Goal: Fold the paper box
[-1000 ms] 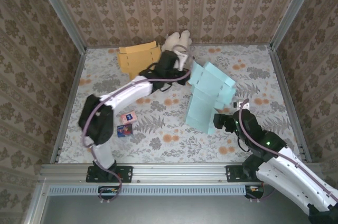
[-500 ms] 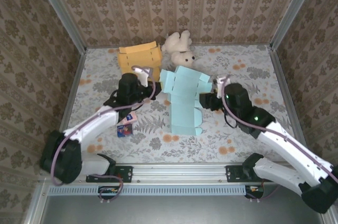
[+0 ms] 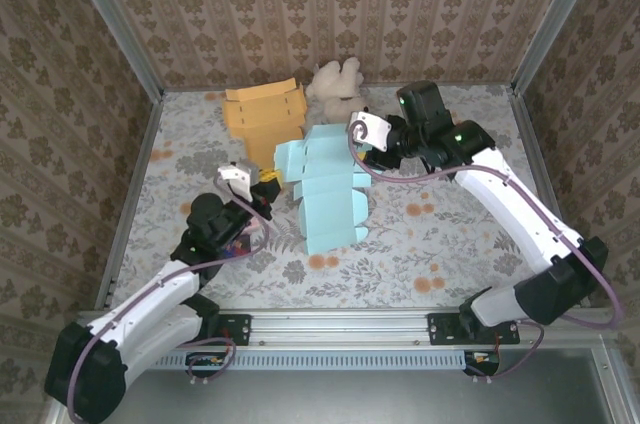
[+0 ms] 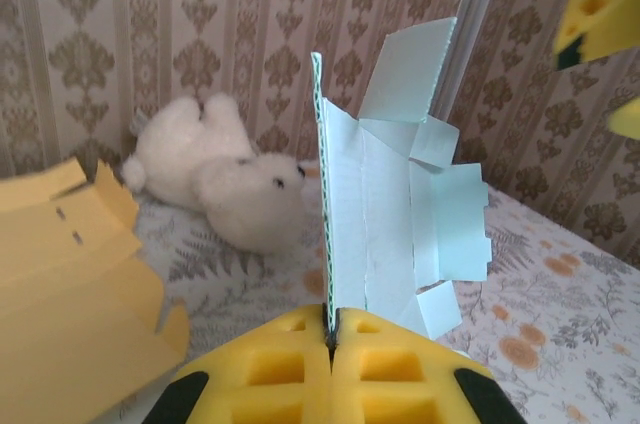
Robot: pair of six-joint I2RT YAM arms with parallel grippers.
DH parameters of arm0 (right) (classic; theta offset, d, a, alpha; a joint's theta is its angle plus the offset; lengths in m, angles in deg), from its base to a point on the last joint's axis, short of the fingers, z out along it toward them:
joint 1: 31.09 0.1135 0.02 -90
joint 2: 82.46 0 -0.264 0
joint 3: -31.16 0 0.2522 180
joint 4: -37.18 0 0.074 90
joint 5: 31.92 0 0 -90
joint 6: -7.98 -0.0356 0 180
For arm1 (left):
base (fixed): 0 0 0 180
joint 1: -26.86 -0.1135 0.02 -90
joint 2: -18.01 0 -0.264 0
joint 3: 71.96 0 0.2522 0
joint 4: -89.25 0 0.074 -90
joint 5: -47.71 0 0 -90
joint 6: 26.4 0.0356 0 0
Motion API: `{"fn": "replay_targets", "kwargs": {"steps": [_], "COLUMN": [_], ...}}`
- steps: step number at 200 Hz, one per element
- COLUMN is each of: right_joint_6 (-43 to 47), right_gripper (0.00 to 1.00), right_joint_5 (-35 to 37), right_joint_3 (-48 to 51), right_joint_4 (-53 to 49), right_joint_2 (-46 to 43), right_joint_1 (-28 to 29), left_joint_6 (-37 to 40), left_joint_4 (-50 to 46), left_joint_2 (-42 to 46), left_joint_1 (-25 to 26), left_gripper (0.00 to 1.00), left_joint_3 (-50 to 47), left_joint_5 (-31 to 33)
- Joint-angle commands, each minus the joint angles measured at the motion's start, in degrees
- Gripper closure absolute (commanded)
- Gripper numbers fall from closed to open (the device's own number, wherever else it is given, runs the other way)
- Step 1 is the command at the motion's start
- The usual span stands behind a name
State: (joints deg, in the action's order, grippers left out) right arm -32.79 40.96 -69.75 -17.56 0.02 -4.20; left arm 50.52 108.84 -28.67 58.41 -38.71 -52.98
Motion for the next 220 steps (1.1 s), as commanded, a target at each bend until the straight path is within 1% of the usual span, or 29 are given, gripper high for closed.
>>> {"fn": "replay_targets", "kwargs": {"steps": [1,21,48,108,129,157,189,206,220], "right_joint_6": [11.7,14.4,16.4,20.0,20.3,20.3,20.6,20.7,20.7], "right_gripper": [0.49,0.49,0.51,0.51,0.53,0.55,0.58,0.64,0.66], "right_joint_5": [-2.7,-3.1,-3.6,-3.4,-3.9,-6.5,-6.5,-6.6,-6.7], "right_joint_3": [-5.3,-7.9,-10.6,-14.1,-14.4,-14.4,-14.0,-13.9,-13.9], "right_joint_4": [-8.3,-8.4,-8.3,-13.8,-15.2,-16.7,-17.4,-17.3,-17.1], "right_joint_2": [3.5,6.0,8.6,13.3,14.2,14.6,14.6,14.6,14.6], "right_joint_1": [-0.7,-1.1,-1.6,-3.2,-4.3,-6.1,-6.8,-6.7,-6.6], "left_joint_6": [4.0,4.6,6.8,10.1,10.5,10.8,11.0,11.1,11.1], "left_joint_4": [6.8,9.6,9.5,10.0,10.0,9.5,9.5,9.5,9.5], "left_joint_2": [2.8,2.8,1.3,-0.8,-0.8,-0.9,-1.6,-1.8,-1.8], "left_joint_1": [0.7,1.2,2.6,5.5,5.9,6.2,6.4,6.5,6.5], "left_gripper": [1.0,1.0,1.0,1.0,1.0,1.0,1.0,1.0,1.0], "left_joint_3": [-1.9,-3.7,-3.5,-3.1,-3.1,-3.0,-2.8,-2.7,-2.7], "left_joint_5": [0.1,0.6,1.3,1.6,2.4,4.2,4.7,4.6,4.5]}}
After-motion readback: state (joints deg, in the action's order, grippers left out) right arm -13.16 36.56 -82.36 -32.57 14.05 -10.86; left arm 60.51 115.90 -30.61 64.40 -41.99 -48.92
